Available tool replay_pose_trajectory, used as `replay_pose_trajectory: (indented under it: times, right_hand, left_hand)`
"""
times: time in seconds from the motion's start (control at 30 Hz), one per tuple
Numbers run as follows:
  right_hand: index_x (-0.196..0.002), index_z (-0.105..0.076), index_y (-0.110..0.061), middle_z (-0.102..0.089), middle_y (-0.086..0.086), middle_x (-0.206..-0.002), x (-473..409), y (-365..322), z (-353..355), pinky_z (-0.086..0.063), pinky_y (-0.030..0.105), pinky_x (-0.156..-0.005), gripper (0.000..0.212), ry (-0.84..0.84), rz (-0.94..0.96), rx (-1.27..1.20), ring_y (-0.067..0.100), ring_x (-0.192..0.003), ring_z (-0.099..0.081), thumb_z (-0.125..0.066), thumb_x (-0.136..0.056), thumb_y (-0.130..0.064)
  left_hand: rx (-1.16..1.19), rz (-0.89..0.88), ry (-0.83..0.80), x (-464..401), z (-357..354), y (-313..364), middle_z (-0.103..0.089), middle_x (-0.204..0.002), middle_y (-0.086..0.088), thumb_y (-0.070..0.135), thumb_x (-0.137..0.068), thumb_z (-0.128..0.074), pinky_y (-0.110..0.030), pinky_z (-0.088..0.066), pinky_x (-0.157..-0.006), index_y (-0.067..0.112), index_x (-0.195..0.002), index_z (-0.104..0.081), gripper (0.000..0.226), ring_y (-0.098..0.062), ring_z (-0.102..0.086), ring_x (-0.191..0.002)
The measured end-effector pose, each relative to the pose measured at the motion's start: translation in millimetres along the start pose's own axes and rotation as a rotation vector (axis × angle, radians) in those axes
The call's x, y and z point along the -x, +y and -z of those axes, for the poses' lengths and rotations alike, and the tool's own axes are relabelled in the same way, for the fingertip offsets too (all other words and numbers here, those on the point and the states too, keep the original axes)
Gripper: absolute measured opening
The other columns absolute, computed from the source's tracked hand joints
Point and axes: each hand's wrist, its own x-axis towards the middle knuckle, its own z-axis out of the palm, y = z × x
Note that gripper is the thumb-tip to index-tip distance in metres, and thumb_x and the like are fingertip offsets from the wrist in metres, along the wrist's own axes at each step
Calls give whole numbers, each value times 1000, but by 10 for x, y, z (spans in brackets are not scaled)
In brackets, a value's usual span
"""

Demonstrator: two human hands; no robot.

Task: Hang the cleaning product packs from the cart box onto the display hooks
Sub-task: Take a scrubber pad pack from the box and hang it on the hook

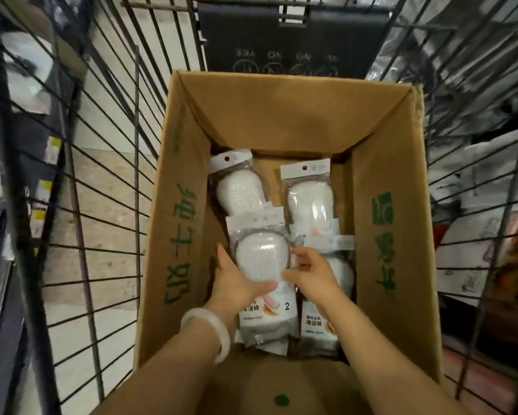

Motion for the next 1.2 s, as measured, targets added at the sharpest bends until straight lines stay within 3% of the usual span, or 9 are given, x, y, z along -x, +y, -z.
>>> replay_pose_trajectory:
  times: [0.13, 0.33, 0.43, 0.53, 0.7, 0.83, 0.93, 1.07, 1.2]
  right_hand:
    - [-141, -35, -13, -40, 7, -136, -61, 109, -226, -44, 42, -102, 72, 157, 59, 64, 24, -125, -44, -70, -81, -30]
    - [-138, -37, -11, -49, 9, -135, -115, 64, -429, -46, 48, -100, 108, 287, -33, -19, 29, -124, -49, -71, -45, -56]
    - [-138, -35, -11, -45, 9, -138, -97, 27, -438, -47, 48, -99, 102, 278, -64, -58, 29, -124, -49, -81, -53, -43]
    - [-140, -32, -10, -46, 6, -135, -69, 2, -370, -47, 31, -91, 88, 223, -60, -211, 19, -114, -51, -82, -70, -26]
    - [-136, -43, -12, -56, -4, -112, -8, -102, -230, -46, 15, -69, 64, 86, 58, -274, 9, -93, -55, -74, -79, -13]
    - [-133, -46, -13, -60, -8, -110, -40, -141, -158, -51, 16, -64, 60, 30, 110, -348, 1, -86, -58, -68, -81, 3]
    - [-137, -39, -12, -58, -6, -112, -43, -90, -118, -51, 17, -61, 65, -43, 69, -333, 0, -82, -55, -63, -81, 11]
    - [-140, -39, -17, -58, 6, -130, -42, -58, -116, -54, 26, -73, 65, -125, 38, -275, 16, -101, -62, -62, -84, 4]
    - [-136, -44, -18, -62, 1, -118, 63, -121, -47, -55, 30, -76, 60, -139, 120, -391, 17, -102, -63, -59, -85, 7]
  left_hand:
    - [164, 9, -79, -100, -42, -64, -41, -146, -8, 16, -54, -92, -42, -38, -108, 18, -152, 0, 134, -25, -43, -131]
    - [177, -30, -193, -156, -50, -9, -50, -133, -3, 5, -61, -87, -31, -42, -93, 20, -149, -12, 117, -16, -49, -108]
    - [227, 1, -199, -152, -9, -1, -53, -131, -6, -1, -56, -87, -38, -46, -99, 21, -149, -14, 119, -23, -54, -115]
    - [347, 21, -177, -140, 83, -25, -62, -120, -7, -1, -51, -89, -48, -53, -91, 22, -141, -27, 111, -28, -66, -101]
    - [471, -26, -145, -138, 170, -16, -69, -112, -7, 33, -32, -96, -46, -58, -82, 15, -128, -47, 109, -25, -72, -90]
    - [569, -49, -128, -130, 107, 15, -74, -100, -11, 18, -54, -91, -46, -58, -82, 11, -113, -63, 66, -29, -73, -87]
    - [543, -19, -127, -134, 67, -26, -74, -94, -13, 5, -64, -84, -35, -60, -64, 10, -106, -63, 47, -27, -73, -78]
    - [554, -28, -196, -121, 79, 6, -71, -104, -17, 7, -55, -90, -38, -61, -64, 8, -119, -55, 72, -31, -73, -82]
    - [612, -88, -204, -68, 145, 57, -68, -115, -16, 21, -37, -97, -51, -58, -76, 11, -133, -44, 111, -34, -72, -90]
